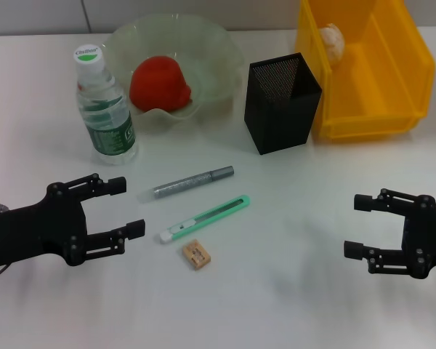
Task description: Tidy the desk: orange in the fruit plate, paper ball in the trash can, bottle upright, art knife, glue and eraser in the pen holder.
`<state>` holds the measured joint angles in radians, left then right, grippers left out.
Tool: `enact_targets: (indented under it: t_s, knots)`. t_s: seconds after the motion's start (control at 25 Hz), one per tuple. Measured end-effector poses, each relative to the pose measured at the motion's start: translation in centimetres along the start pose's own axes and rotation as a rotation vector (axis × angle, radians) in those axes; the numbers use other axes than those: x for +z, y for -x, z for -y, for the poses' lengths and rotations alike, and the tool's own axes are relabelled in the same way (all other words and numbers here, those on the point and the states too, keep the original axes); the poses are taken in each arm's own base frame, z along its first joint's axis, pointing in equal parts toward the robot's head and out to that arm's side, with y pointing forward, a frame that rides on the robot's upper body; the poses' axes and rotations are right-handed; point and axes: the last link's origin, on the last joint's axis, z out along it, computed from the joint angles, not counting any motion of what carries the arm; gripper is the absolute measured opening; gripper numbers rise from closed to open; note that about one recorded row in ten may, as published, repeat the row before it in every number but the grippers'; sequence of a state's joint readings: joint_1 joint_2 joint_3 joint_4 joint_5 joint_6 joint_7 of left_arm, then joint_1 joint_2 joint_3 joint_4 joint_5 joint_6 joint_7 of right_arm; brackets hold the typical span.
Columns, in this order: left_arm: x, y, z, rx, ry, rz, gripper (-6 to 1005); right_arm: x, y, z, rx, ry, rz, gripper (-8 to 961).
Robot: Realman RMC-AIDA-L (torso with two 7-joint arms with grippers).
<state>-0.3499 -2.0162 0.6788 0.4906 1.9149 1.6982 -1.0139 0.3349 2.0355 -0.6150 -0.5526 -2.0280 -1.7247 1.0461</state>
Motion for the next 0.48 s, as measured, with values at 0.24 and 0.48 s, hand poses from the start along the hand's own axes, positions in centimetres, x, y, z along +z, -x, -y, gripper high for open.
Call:
enact_targets:
  t_s: [0.24,0.48]
  knots:
    - [0.0,0.1,0.0,-0.003,0.004,0.009,785,0.8,1.7,0.8,-0.013,0.043,0.014,820]
    - [-0.1,0.2,0.0,-0.004,0.002,0.011,785,2.8,5.9,2.6,-0.024,0.152,-0.021,821]
